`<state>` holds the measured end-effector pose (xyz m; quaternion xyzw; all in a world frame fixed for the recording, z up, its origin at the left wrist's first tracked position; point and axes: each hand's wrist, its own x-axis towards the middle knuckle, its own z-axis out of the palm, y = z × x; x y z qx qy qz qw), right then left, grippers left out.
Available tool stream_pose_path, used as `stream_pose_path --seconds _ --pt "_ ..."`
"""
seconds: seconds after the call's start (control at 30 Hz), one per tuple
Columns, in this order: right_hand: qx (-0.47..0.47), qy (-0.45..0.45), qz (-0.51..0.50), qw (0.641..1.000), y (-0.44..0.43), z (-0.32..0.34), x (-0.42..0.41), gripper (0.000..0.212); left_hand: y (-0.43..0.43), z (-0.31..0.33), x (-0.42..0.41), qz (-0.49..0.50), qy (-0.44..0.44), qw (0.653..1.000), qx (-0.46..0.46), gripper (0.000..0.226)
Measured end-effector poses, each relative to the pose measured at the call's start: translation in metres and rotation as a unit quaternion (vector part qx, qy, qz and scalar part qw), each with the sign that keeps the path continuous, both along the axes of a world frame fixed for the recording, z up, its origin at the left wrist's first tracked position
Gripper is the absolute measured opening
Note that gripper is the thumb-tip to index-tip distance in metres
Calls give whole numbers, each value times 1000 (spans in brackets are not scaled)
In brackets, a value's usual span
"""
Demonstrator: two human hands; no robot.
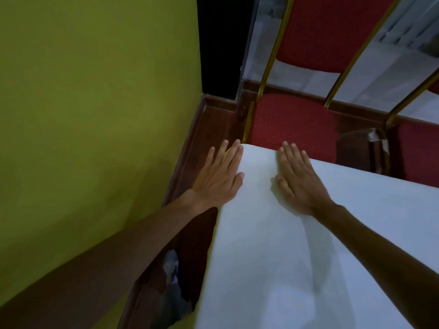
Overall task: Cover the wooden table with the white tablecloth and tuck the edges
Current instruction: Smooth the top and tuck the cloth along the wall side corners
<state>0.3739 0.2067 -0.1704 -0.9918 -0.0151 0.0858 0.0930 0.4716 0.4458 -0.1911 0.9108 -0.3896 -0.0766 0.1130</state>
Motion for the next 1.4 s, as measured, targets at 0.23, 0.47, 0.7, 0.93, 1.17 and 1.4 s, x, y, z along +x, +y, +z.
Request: stream_pose_path --seconds 0.23,0.47,0.7,0.93,1.17,1.4 --pt "-28 9 156 987 61 -3 -68 77 13 7 -16 -10 -3 1000 11 67" --pt "-14 -26 12 999 -7 6 -39 84 3 12 -44 -69 -50 996 0 67" --pt "-80 38 18 996 -49 -4 -41 94 -45 6 -40 -101 -44 994 27 79" --pt "-73 24 86 993 3 -1 -98 101 -11 8 -72 -156 -61 985 28 81" --pt "-76 -3 121 990 48 -2 -159 100 28 8 -122 -211 -88 973 32 82" --pt "-63 -29 124 990 107 -4 -229 98 82 13 -199 -235 -70 969 28 87"
